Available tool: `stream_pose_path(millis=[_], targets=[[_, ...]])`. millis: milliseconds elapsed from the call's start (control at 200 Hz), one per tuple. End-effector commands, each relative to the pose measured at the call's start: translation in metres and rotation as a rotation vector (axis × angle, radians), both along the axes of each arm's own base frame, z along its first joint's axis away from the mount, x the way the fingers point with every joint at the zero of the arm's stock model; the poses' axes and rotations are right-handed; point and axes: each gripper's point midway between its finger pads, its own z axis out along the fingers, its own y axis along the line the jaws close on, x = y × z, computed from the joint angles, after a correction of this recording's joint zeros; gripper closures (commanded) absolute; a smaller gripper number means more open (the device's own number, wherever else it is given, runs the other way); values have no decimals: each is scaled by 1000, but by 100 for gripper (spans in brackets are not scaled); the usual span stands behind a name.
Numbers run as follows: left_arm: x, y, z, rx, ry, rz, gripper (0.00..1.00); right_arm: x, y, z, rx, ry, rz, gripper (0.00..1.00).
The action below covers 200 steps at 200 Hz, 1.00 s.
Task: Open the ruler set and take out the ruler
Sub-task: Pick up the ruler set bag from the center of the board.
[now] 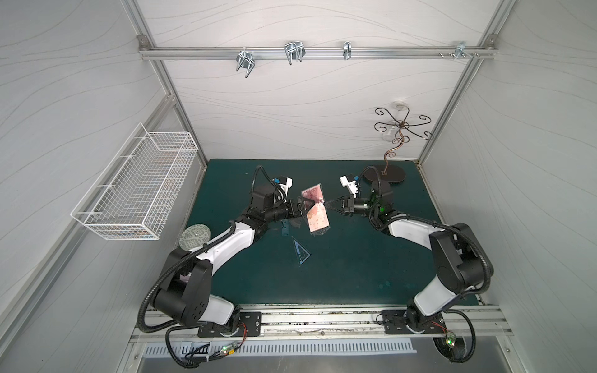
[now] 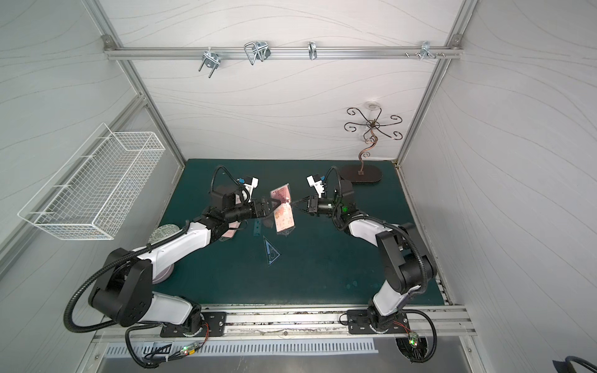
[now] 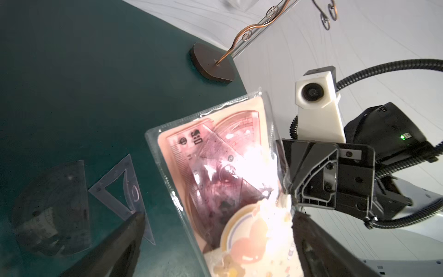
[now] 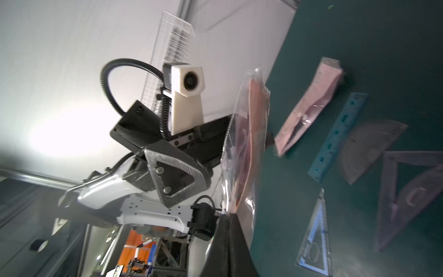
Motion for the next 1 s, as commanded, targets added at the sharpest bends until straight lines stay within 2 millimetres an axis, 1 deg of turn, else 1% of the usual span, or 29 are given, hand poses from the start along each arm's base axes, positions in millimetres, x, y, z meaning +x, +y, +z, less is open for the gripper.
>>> stream_pose_path(millis=[0, 45, 55, 75, 145, 210, 270, 325, 370, 430, 515, 560, 650, 760, 840, 995], targets=[[0, 0, 35, -87, -96, -14, 1, 5, 2, 27, 141, -29, 32, 100], [-1, 3, 34, -104, -85, -12, 2, 9, 3, 31, 185, -19, 35, 100], [1, 3, 39, -120, -105, -12, 2, 10, 4, 32, 191, -18, 37, 100], [1, 5, 43, -139, -113, -9, 2, 12, 6, 30, 191, 6, 41, 100], [0, 6, 50, -184, -126, -19, 5, 8, 12, 29, 191, -7, 54, 100], [-2, 3, 57, -203, -140, -40, 8, 5, 16, 30, 192, -21, 53, 100], [-3, 0, 59, -219, -136, -59, 13, 5, 19, 33, 198, -26, 50, 100], [-1, 2, 57, -206, -127, -49, 15, 6, 19, 37, 210, -21, 43, 100], [-1, 5, 53, -171, -135, -32, 15, 6, 18, 40, 215, -26, 39, 100], [2, 17, 49, -142, -143, 32, 13, 5, 17, 45, 218, -31, 36, 100], [7, 32, 50, -183, -140, 80, 12, 4, 17, 51, 228, -35, 37, 100], [9, 36, 54, -220, -138, 82, 11, 5, 17, 56, 234, -37, 40, 100], [12, 37, 62, -267, -144, 67, 10, 7, 18, 64, 247, -43, 36, 100], [16, 39, 64, -305, -140, 65, 9, 8, 19, 79, 265, -61, 45, 100], [18, 35, 67, -326, -133, 38, 9, 9, 19, 87, 277, -65, 43, 100], [20, 29, 82, -384, -151, -7, 10, 10, 25, 100, 297, -82, 52, 100]])
